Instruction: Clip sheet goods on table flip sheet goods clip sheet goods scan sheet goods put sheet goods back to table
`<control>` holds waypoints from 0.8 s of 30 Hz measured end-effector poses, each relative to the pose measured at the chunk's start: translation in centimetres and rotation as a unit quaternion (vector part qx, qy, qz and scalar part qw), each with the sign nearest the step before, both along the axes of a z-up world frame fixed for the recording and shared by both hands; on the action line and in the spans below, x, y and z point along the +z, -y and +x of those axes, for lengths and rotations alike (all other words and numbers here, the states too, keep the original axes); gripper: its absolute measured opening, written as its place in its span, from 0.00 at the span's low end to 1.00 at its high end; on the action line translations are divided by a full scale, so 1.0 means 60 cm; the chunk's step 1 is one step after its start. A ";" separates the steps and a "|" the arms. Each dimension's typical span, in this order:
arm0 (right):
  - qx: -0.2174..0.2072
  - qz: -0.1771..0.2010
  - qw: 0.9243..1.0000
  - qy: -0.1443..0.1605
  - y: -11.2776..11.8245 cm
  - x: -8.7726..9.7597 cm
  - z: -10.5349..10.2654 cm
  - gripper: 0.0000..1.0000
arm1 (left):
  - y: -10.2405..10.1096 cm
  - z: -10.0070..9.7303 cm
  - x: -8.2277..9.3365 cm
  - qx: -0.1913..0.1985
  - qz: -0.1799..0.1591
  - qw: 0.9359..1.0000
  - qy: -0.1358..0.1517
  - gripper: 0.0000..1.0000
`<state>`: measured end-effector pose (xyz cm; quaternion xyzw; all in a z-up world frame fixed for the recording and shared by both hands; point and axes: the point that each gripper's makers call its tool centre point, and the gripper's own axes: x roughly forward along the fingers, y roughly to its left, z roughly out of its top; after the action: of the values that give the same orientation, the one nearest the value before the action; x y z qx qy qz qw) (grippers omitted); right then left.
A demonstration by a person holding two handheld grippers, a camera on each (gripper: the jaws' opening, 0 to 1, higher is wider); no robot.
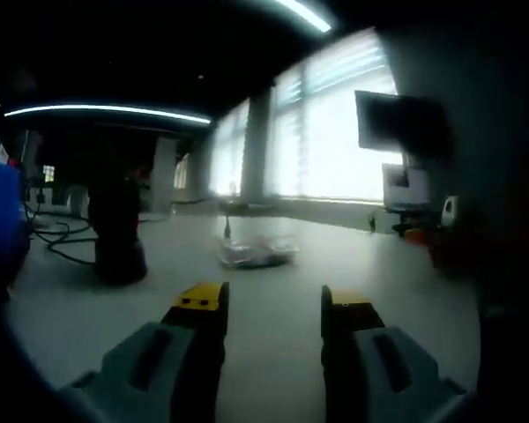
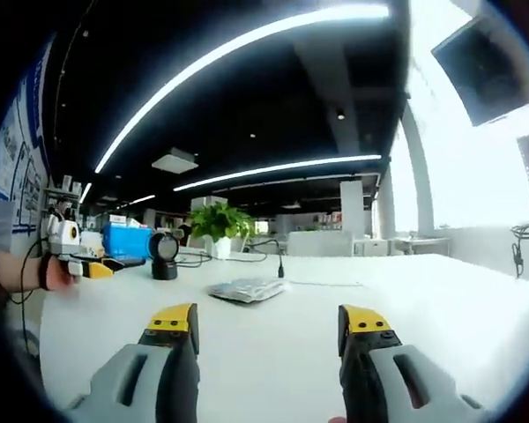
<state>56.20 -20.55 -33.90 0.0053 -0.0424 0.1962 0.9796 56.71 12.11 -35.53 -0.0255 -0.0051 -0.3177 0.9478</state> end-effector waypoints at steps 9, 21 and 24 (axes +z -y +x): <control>0.011 -0.002 1.000 0.028 -0.005 0.012 -0.005 0.63 | -0.005 0.009 -0.008 0.020 0.028 0.999 0.003 0.36; 0.009 -0.019 1.000 0.011 -0.008 -0.003 0.001 0.60 | -0.005 0.007 -0.006 0.022 0.035 0.999 0.009 0.36; 0.006 -0.028 1.000 0.009 -0.010 -0.006 -0.001 0.60 | -0.004 0.006 -0.006 0.020 0.034 0.999 0.009 0.36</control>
<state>56.14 -19.97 -34.27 -0.0237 -0.0454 0.2028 0.9779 57.05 12.35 -35.91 0.0101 -0.0029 -0.2990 0.9542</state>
